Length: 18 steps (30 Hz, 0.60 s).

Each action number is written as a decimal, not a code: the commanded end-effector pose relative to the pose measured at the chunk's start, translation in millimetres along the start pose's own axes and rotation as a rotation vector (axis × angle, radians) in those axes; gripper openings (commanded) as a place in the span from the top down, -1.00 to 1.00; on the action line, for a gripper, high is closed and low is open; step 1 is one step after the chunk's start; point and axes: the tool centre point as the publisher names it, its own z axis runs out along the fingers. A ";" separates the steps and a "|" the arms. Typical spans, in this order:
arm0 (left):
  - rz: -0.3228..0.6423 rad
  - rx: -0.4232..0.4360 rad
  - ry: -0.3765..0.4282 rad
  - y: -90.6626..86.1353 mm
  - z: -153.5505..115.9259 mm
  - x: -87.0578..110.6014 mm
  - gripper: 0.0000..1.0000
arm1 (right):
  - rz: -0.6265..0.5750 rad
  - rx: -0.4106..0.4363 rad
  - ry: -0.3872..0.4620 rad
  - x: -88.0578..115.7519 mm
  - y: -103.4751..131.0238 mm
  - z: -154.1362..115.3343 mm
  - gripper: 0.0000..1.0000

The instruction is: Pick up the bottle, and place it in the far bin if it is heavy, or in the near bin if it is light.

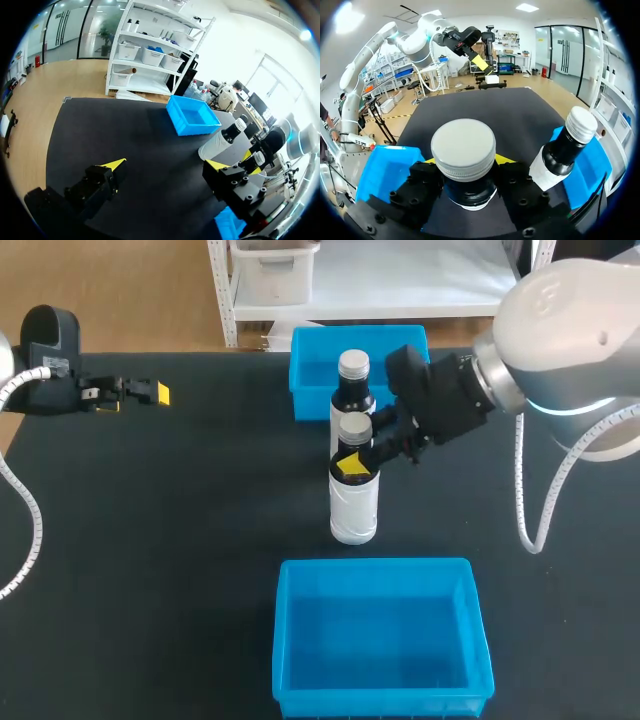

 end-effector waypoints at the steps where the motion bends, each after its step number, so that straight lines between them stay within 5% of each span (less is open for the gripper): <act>1: 0.000 0.000 0.000 0.0 0.0 0.0 -1.00 | -0.001 0.002 0.000 2.4 1.6 -0.5 1.00; 18: 0.000 0.000 0.000 0.0 0.0 0.0 -1.00 | -0.012 0.034 -0.007 -18.2 3.4 -33.9 1.00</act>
